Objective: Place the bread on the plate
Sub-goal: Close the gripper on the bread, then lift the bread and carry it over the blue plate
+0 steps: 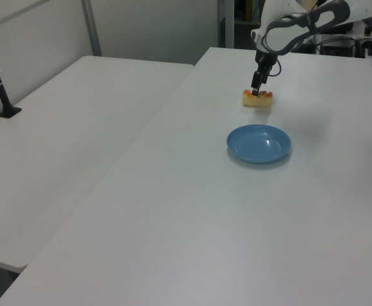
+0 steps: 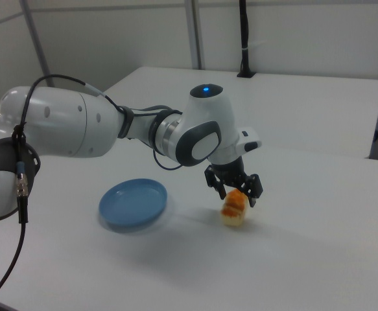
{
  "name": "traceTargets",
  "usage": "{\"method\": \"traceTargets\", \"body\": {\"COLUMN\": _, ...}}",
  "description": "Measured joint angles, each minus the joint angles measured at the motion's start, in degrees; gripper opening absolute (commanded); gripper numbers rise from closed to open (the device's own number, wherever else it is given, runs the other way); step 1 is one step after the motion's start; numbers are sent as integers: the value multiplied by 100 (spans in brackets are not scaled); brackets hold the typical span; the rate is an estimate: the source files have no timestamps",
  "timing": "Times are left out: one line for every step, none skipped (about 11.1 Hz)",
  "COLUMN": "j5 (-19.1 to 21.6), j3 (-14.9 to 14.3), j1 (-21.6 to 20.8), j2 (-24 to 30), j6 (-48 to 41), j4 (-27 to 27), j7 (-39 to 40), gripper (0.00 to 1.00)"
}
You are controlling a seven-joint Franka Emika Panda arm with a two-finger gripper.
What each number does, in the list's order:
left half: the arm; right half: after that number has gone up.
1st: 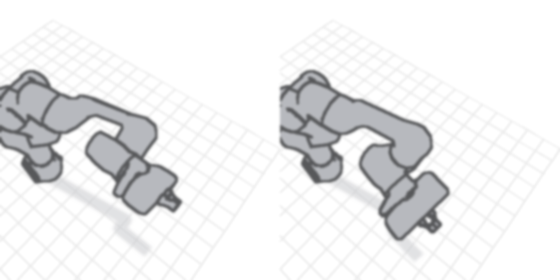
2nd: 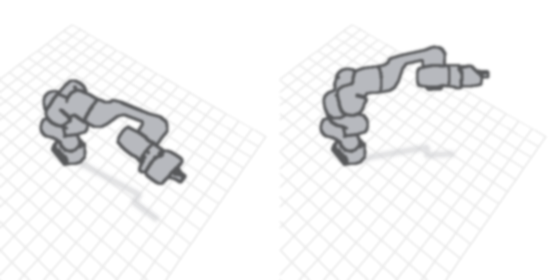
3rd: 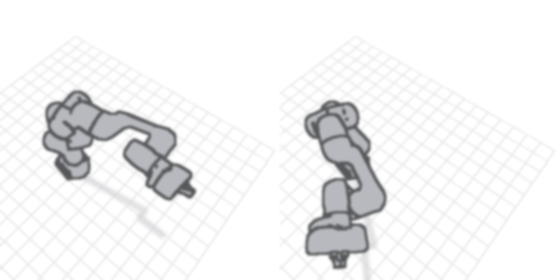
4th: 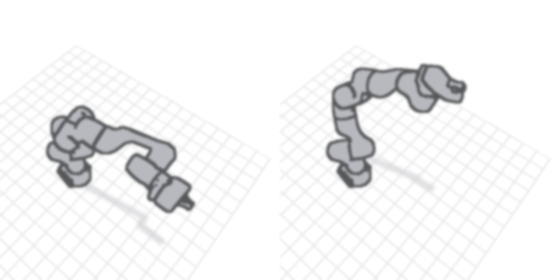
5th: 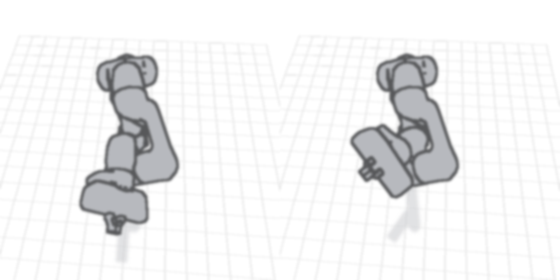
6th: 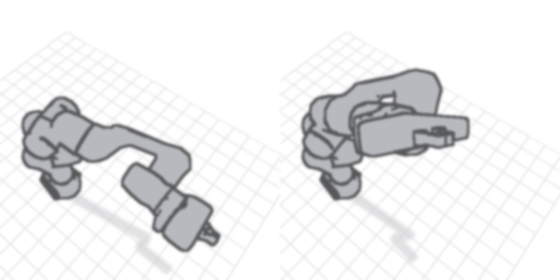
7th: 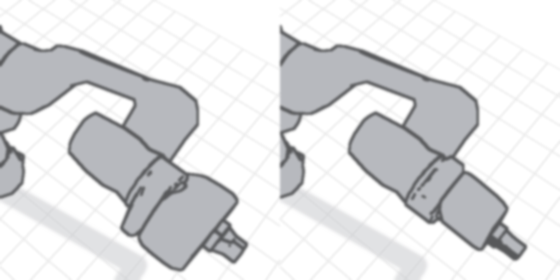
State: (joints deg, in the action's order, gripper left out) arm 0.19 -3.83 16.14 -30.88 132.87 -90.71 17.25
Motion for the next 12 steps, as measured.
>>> {"method": "traceTargets", "body": {"j5": -3, "j3": 0, "j1": 0, "j2": -2, "j6": 0, "j4": -44, "j7": 0, "gripper": 67}}
{"method": "traceTargets", "body": {"j5": -40, "j3": 1, "j1": 0, "j2": -3, "j6": 2, "j4": -103, "j7": 2, "gripper": 49}}
{"method": "traceTargets", "body": {"j5": -93, "j3": 10, "j1": -5, "j2": -4, "j6": 47, "j4": -173, "j7": 3, "gripper": 31}}
{"method": "traceTargets", "body": {"j5": -122, "j3": 24, "j1": -17, "j2": -3, "j6": 130, "j4": -229, "j7": 3, "gripper": 25}}
{"method": "traceTargets", "body": {"j5": -129, "j3": 46, "j1": -31, "j2": -3, "j6": 183, "j4": -272, "j7": 3, "gripper": 23}}
{"method": "traceTargets", "body": {"j5": -138, "j3": 58, "j1": -46, "j2": 5, "j6": 190, "j4": -279, "j7": 3, "gripper": 21}}
{"method": "traceTargets", "body": {"j5": -139, "j3": 66, "j1": -50, "j2": 31, "j6": 190, "j4": -279, "j7": 2, "gripper": 20}}
{"method": "traceTargets", "body": {"j5": -139, "j3": 84, "j1": -51, "j2": 91, "j6": 161, "j4": -278, "j7": 1, "gripper": 20}}
{"method": "traceTargets", "body": {"j5": -139, "j3": 129, "j1": -54, "j2": 230, "j6": -79, "j4": -269, "j7": 1, "gripper": 20}}
{"method": "traceTargets", "body": {"j5": -139, "j3": 212, "j1": -57, "j2": 459, "j6": -462, "j4": -257, "j7": 0, "gripper": 20}}
{"method": "traceTargets", "body": {"j5": -139, "j3": 334, "j1": -61, "j2": 741, "j6": -920, "j4": -254, "j7": -2, "gripper": 20}}
{"method": "traceTargets", "body": {"j5": -138, "j3": 499, "j1": -74, "j2": 1040, "j6": -1437, "j4": -256, "j7": -44, "gripper": 20}}
